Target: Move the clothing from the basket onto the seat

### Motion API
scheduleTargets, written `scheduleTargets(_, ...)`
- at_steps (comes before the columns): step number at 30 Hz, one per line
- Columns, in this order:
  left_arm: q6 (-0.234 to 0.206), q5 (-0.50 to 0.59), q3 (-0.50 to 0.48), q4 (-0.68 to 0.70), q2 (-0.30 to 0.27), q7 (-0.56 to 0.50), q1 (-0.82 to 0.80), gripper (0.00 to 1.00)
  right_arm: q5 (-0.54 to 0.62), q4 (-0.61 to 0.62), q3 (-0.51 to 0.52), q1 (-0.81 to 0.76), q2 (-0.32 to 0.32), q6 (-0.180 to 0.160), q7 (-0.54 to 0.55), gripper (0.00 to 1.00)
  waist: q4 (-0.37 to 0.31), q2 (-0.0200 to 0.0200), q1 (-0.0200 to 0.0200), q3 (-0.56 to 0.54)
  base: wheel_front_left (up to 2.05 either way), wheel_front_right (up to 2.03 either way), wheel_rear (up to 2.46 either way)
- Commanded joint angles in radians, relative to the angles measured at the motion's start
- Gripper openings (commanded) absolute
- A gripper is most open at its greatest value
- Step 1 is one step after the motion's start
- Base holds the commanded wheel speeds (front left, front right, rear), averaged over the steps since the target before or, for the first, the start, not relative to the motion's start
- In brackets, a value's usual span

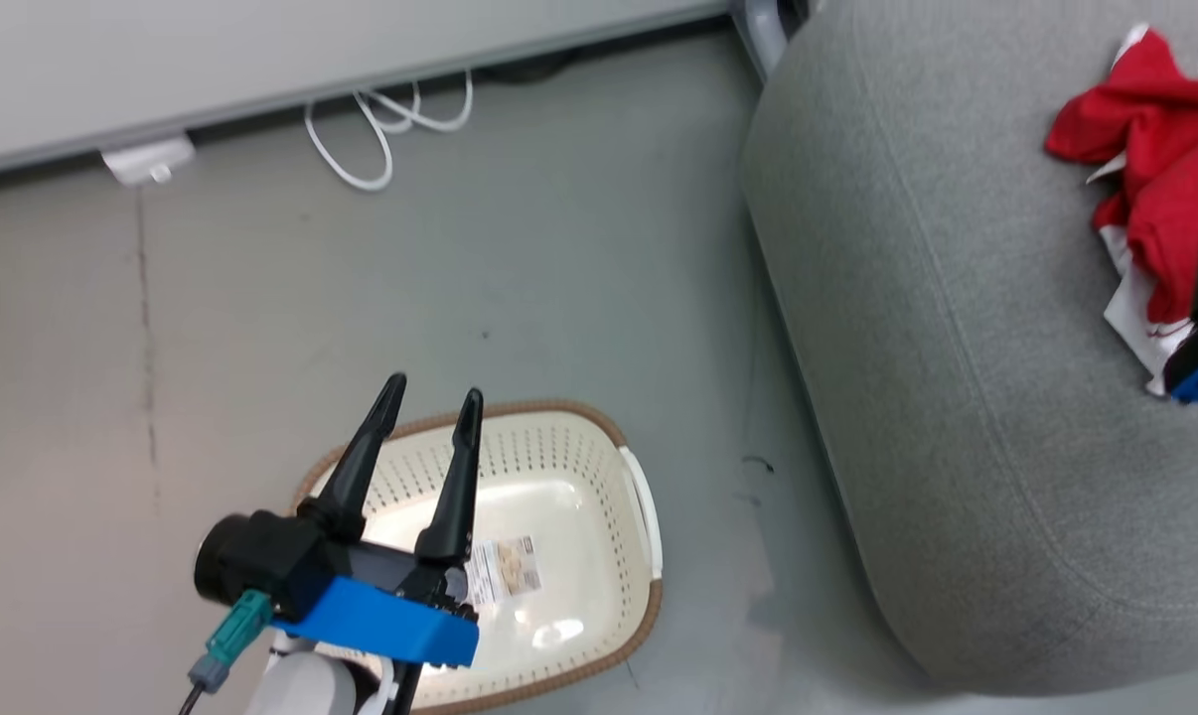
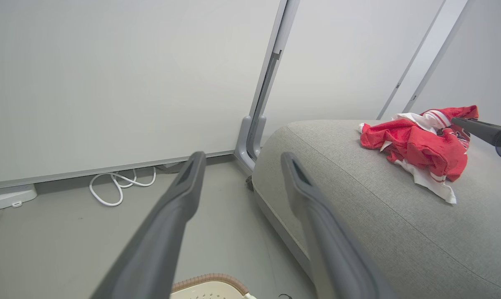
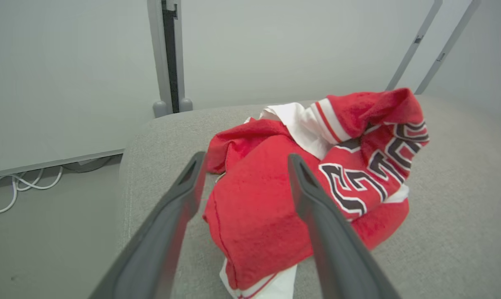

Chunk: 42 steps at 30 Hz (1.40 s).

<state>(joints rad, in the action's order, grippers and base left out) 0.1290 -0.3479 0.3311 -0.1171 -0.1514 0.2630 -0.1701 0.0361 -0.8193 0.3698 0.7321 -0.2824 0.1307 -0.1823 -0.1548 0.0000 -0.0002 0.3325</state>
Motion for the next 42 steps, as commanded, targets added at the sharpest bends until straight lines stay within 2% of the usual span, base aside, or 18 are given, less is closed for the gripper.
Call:
scheduleTargets(1, 0.002, 0.006, -0.019, -0.01, 0.011, 0.002, 0.027, 1.0, -0.004, 0.028, -0.027, -0.058, 0.004, 0.0, -0.008, 1.0, 0.028, 0.0, 0.0002, -0.104, 0.0, 0.0, 0.0)
scheduleTargets(7, 0.002, 0.007, -0.11, -0.038, 0.041, 0.003, 0.126, 1.0, -0.055, 0.165, -0.137, -0.229, 0.025, 0.0, 0.017, 1.0, 0.047, 0.0, 0.0002, -0.233, 0.0, 0.0, 0.0)
scheduleTargets(11, 0.002, 0.018, -0.185, -0.055, 0.056, 0.003, 0.189, 1.0, -0.086, 0.288, -0.182, -0.342, 0.065, 0.0, 0.045, 1.0, 0.052, 0.0, 0.0002, -0.295, 0.0, 0.0, 0.0)
scheduleTargets(18, 0.002, 0.03, -0.283, -0.087, 0.074, 0.003, 0.255, 1.0, -0.104, 0.511, -0.221, -0.519, 0.142, 0.0, 0.067, 1.0, 0.08, 0.0, 0.0002, -0.358, 0.0, 0.0, 0.0)
scheduleTargets(23, 0.002, 0.038, -0.309, -0.117, 0.084, 0.002, 0.271, 1.0, -0.11, 0.605, -0.236, -0.629, 0.187, 0.0, 0.075, 1.0, 0.127, 0.0, 0.0002, -0.389, 0.0, 0.0, 0.0)
scheduleTargets(32, 0.002, 0.046, -0.303, -0.156, 0.076, 0.003, 0.281, 1.0, -0.115, 0.673, -0.286, -0.759, 0.226, 0.0, 0.088, 1.0, 0.208, 0.0, 0.0002, -0.425, 0.0, 0.0, 0.0)
scheduleTargets(42, 0.002, 0.042, -0.286, -0.209, 0.053, 0.003, 0.261, 1.0, -0.125, 0.658, -0.321, -0.795, 0.233, 0.0, 0.089, 1.0, 0.237, 0.0, 0.0002, -0.448, 0.0, 0.0, 0.0)
